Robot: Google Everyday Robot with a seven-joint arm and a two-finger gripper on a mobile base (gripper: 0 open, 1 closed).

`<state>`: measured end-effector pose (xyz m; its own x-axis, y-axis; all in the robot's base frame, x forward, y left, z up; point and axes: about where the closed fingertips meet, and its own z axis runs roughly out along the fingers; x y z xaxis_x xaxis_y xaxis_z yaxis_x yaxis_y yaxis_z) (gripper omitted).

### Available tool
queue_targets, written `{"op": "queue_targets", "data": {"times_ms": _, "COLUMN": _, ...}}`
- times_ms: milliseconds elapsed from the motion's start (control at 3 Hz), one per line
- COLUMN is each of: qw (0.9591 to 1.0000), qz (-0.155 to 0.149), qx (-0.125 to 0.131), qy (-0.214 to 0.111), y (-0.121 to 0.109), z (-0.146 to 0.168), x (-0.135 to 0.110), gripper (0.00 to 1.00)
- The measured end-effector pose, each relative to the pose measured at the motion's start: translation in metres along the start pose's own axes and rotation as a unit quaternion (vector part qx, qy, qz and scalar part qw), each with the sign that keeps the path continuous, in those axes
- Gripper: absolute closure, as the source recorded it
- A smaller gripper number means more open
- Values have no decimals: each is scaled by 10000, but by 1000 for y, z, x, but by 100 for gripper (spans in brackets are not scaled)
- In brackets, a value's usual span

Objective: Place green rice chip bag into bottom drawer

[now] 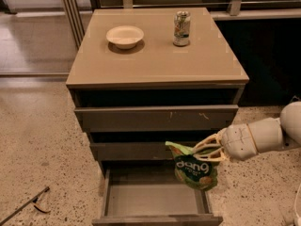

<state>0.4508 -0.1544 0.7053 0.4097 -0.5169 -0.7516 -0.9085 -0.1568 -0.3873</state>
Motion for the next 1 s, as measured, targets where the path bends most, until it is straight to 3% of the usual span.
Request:
{"op": "queue_targets", "data": {"times_ms": 333, "qw": 10000, "qz": 44, "qx": 7, "qy": 41, "y": 9, "z": 6, "x": 14, "gripper": 100}}
{"op": "queue_targets", "data": {"times_ms": 667, "qw": 9998, "qz": -7, "qx": 183, "qy": 22, "y": 32, "z": 39, "x": 55, "gripper": 100}}
{"op": "queue_targets", "data": {"times_ms": 1000, "qw": 9987, "qz": -250, "qx": 402, "qy": -198, "y": 44, "z": 89, "x": 92, "gripper": 100}}
